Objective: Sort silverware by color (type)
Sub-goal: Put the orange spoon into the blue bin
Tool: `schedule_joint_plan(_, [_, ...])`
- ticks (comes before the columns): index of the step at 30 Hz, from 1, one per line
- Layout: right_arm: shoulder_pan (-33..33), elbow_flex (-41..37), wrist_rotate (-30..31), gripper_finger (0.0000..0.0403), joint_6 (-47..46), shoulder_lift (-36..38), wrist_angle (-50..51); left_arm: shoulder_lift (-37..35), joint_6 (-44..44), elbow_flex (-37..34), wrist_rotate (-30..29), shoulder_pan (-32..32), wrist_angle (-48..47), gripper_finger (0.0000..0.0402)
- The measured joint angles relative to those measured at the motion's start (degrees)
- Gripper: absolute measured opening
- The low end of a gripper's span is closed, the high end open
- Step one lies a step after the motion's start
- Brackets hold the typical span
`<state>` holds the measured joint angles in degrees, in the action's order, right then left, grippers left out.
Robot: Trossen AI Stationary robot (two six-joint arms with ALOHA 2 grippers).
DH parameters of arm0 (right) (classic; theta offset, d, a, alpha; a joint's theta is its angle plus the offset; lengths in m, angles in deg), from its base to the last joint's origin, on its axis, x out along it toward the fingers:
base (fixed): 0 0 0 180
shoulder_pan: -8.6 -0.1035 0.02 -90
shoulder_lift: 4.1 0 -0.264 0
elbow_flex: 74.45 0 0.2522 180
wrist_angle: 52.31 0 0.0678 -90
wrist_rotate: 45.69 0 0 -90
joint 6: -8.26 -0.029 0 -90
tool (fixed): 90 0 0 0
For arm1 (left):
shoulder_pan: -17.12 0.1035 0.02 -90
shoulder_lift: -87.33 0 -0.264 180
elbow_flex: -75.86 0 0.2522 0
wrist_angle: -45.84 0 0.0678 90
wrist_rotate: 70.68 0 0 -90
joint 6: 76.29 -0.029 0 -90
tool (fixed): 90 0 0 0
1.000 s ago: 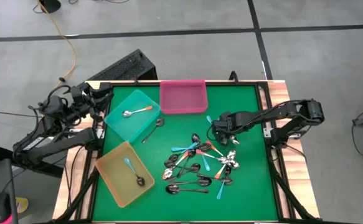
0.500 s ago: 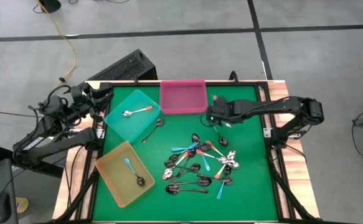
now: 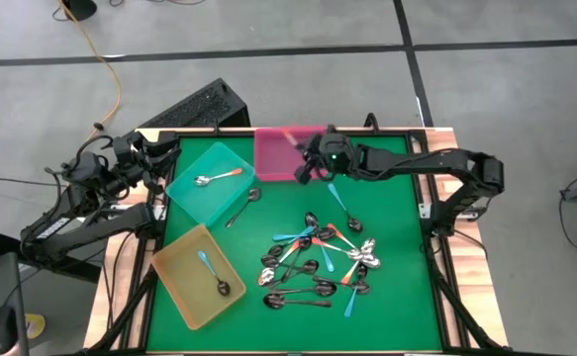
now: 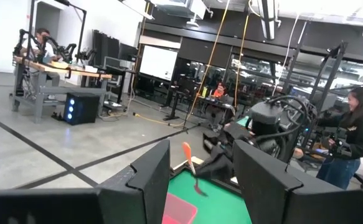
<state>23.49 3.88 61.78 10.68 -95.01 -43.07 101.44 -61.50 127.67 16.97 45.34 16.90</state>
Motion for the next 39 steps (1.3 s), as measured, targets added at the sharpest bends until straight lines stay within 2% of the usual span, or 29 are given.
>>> schedule_joint_plan(3, [1.14, 0.05, -4.58, 0.0009, 3.93, -3.06, -3.37, 0.00, -0.20, 0.00, -0.02, 0.01, -0.24, 0.0158])
schedule_joint_plan(11, [4.84, -0.03, -5.42, 0.0009, 2.57, -10.48, -2.23, 0.00, -0.63, 0.00, -0.23, -0.01, -1.46, 0.0158])
schedule_joint_plan(16, [7.18, -0.13, -5.79, 0.0009, -0.78, -13.11, -2.54, 0.00, -0.66, 0.00, -2.49, 0.01, -2.33, 0.0158])
schedule_joint_plan(20, [9.05, -0.11, -8.77, 0.0009, -4.41, -13.41, -2.49, 0.00, -0.68, 0.00, -3.06, 0.01, -2.34, 0.0158])
schedule_joint_plan(23, [9.36, -0.09, -8.85, 0.0009, -5.40, -13.41, -1.76, 0.00, -1.53, 0.00, -3.04, 0.00, -2.34, 0.0158])
schedule_joint_plan(29, [10.77, -0.09, -11.98, 0.0009, -4.90, -13.64, -0.67, 0.00, -1.73, 0.00, -3.06, 0.01, -2.41, 0.0158])
schedule_joint_plan(39, [11.95, -0.22, -12.96, 0.0009, -4.34, -15.67, -1.27, 0.00, -1.73, 0.00, -3.06, -0.01, -2.52, 0.0158])
